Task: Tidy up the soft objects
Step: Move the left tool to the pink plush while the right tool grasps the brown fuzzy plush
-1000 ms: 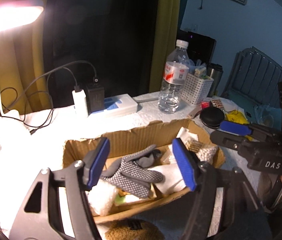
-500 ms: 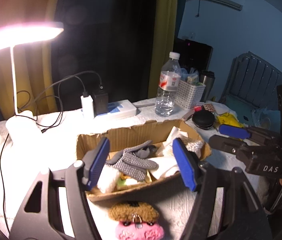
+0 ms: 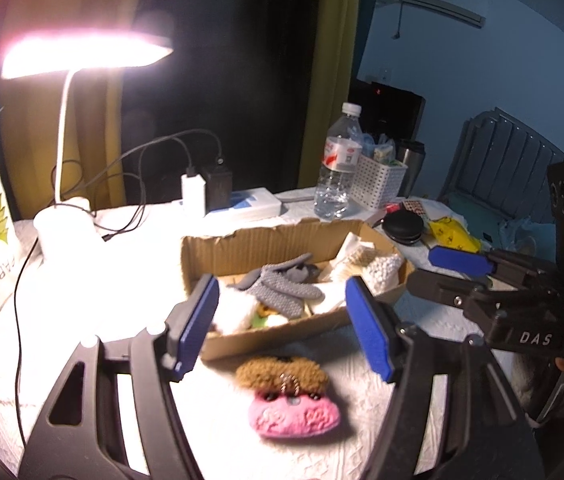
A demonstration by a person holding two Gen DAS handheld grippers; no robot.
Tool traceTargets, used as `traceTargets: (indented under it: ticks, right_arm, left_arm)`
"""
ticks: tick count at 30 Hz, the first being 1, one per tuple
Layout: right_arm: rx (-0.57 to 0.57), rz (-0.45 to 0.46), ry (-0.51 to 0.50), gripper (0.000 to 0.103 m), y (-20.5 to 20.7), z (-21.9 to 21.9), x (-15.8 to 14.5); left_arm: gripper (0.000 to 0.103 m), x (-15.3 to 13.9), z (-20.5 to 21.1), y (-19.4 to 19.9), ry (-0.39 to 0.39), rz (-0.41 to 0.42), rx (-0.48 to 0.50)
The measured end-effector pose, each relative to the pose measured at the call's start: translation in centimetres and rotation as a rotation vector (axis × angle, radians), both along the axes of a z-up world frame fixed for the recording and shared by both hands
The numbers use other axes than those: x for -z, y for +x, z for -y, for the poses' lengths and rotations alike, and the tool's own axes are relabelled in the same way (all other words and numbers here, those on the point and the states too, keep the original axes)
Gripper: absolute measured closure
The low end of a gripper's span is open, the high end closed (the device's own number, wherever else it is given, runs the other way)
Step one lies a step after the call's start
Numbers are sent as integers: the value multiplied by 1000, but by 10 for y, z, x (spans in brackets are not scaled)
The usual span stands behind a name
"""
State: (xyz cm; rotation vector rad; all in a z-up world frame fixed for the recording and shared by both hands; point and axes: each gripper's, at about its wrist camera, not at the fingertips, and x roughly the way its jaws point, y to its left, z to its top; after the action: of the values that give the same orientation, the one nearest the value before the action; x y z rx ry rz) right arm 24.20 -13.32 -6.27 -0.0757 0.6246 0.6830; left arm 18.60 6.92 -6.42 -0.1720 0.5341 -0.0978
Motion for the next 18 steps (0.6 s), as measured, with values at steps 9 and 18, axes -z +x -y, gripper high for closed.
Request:
traceTargets:
  ticks: [9,18]
  right_arm:
    - [-25,-26,-35,42,-15,-26,15]
    - [-41,-98,-42,42,-15,-53,45]
  left_arm:
    - [36,22,-23,-20,-39,-29,-20]
    - [36,49,-43,-34,-41,-83,-42]
